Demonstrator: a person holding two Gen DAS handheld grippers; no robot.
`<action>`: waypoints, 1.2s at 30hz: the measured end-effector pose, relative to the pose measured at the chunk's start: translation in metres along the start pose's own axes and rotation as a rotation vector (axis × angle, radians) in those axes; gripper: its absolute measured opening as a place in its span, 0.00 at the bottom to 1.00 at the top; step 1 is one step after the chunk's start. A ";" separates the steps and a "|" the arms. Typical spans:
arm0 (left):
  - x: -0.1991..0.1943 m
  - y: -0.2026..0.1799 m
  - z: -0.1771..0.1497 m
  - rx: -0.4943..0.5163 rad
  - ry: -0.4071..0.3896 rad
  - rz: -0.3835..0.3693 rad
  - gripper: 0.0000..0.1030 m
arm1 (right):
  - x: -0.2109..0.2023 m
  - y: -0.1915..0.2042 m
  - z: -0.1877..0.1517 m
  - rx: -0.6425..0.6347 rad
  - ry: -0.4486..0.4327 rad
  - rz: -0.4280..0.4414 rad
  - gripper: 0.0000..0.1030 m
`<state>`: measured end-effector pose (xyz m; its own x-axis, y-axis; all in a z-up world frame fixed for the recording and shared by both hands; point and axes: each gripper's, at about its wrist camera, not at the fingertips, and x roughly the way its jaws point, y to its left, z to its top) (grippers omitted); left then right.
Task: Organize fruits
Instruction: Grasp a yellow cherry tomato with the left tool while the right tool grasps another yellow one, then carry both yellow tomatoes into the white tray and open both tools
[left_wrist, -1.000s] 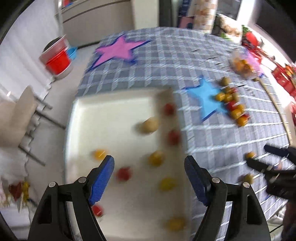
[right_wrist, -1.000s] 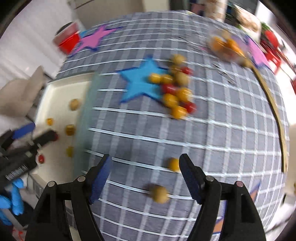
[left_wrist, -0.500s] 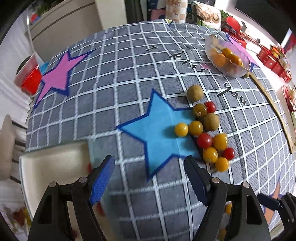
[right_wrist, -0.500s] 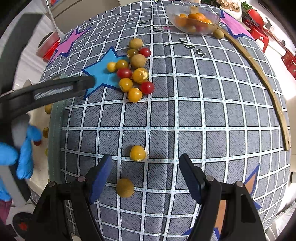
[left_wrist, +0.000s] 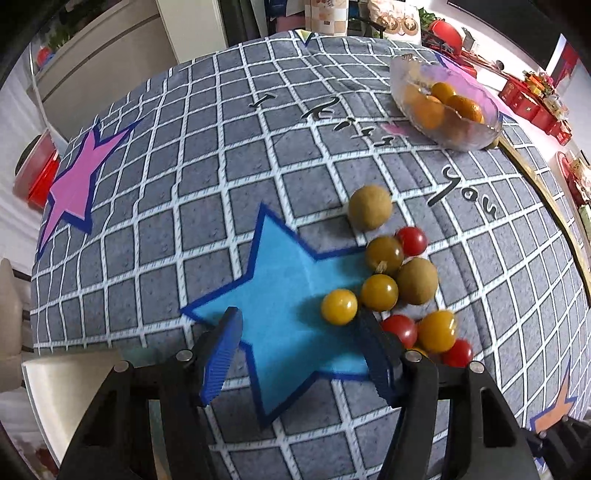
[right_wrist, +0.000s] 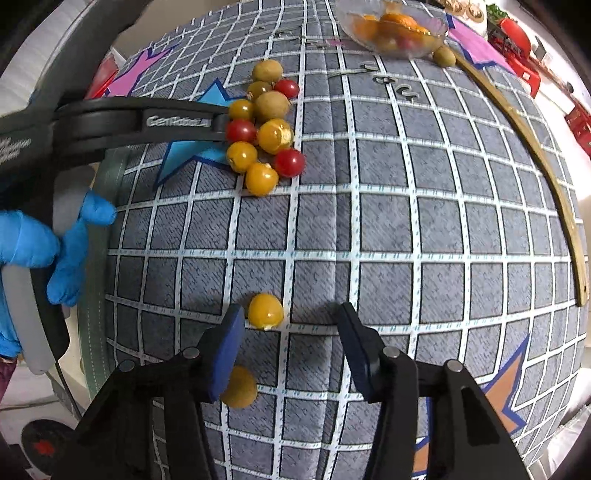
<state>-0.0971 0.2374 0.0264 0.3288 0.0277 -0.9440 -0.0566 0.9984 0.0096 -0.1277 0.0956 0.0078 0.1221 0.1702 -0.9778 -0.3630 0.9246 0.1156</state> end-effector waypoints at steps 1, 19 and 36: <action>0.001 0.000 0.003 0.000 -0.003 0.001 0.64 | 0.000 0.001 -0.001 -0.012 -0.003 -0.007 0.53; -0.013 -0.007 -0.002 -0.032 -0.006 -0.082 0.19 | 0.004 0.011 -0.002 -0.004 -0.047 0.055 0.20; -0.099 0.087 -0.094 -0.289 -0.083 0.016 0.19 | -0.023 0.025 0.018 -0.065 -0.053 0.112 0.20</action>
<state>-0.2231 0.3164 0.0900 0.4013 0.0596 -0.9140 -0.3245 0.9424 -0.0810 -0.1232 0.1204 0.0366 0.1257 0.2904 -0.9486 -0.4362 0.8750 0.2100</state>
